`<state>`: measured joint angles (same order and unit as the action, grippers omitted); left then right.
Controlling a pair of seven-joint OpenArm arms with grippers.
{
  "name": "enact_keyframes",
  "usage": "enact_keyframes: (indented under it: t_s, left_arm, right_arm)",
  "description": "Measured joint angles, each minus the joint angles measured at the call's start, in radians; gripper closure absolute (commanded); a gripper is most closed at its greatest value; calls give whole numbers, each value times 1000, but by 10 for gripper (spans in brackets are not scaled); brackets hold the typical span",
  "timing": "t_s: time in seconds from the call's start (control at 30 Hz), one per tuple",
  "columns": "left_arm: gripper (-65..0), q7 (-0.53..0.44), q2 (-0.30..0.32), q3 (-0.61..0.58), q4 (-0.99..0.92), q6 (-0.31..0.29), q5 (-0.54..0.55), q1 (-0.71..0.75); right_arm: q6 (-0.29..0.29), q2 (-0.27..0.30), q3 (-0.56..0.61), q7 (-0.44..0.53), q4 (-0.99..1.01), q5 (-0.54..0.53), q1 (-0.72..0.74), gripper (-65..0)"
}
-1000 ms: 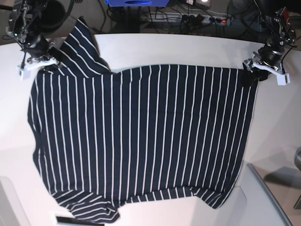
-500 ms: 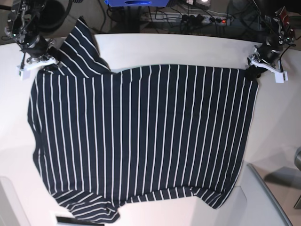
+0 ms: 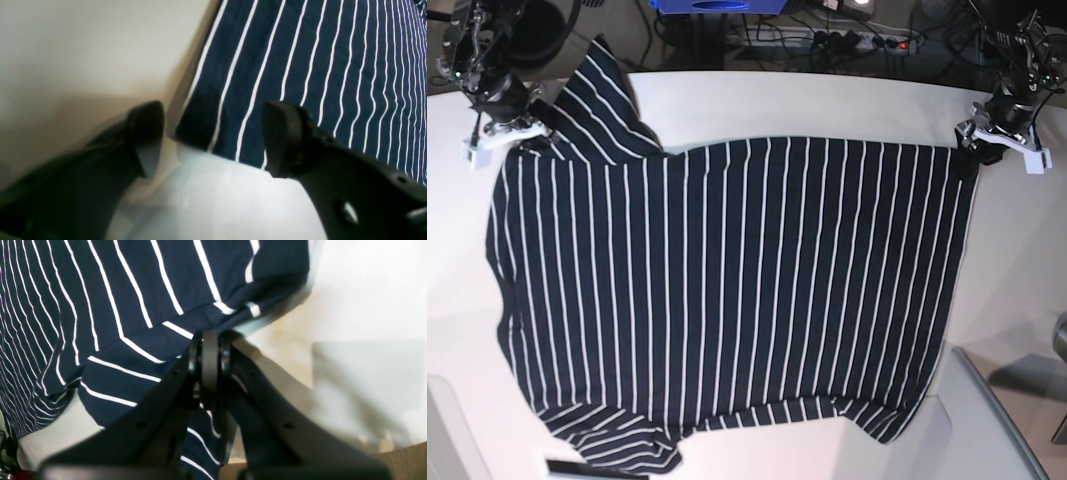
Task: Layout the t-shirt on the table in an organized manner, then fold the t-shirt properly
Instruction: 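Hold both shirt corners and pull the edge between them taut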
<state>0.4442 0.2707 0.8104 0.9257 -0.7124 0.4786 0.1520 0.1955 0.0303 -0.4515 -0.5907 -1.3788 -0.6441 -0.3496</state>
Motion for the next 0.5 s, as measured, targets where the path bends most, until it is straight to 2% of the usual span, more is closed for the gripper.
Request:
enact_keyframes:
  t_s: [0.13,0.5]
  left_arm:
    - [-466,-30,6,5,-63,0,18,-43]
    - [-464,-18,13,-8,-79,0,1,-75]
  right_arm:
    - [0,0,0,0,0,0,0,-8]
    - [4,19,1,-15,2,-3,0,-8]
